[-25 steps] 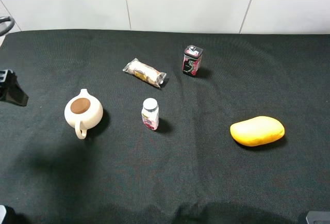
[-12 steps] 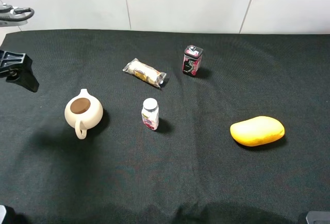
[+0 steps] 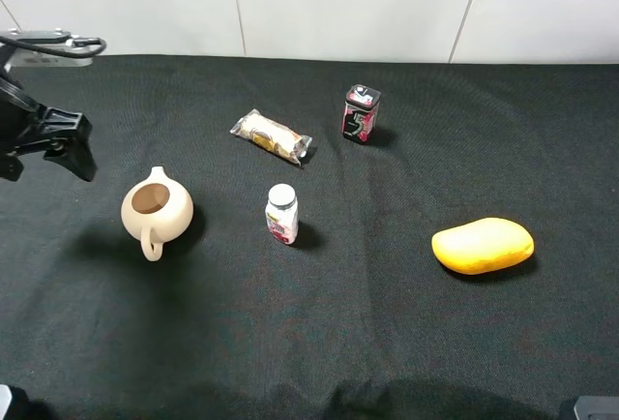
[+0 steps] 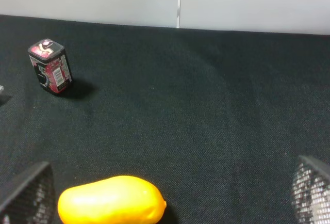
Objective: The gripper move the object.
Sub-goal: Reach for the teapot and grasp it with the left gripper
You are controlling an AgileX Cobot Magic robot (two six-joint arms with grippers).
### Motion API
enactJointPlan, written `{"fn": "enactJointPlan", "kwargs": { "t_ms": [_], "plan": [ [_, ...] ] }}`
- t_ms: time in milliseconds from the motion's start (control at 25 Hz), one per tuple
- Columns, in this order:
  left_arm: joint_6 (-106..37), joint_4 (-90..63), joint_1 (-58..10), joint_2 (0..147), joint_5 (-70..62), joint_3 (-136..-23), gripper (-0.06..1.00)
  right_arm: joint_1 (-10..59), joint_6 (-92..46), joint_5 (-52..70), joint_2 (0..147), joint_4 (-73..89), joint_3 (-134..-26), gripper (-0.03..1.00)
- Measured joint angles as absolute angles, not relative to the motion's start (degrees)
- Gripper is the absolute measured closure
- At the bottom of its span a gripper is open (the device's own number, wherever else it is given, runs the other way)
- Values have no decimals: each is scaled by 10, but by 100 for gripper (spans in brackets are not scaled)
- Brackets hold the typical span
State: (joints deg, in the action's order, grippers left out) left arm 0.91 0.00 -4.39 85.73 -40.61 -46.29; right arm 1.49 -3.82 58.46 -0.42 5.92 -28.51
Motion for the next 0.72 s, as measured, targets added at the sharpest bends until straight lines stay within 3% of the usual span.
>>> {"fn": "enactJointPlan", "kwargs": {
  "t_ms": [720],
  "plan": [
    [9, 9, -144, 861, -414, -464, 9, 15, -38, 585, -4, 59, -285, 27]
  ]
}}
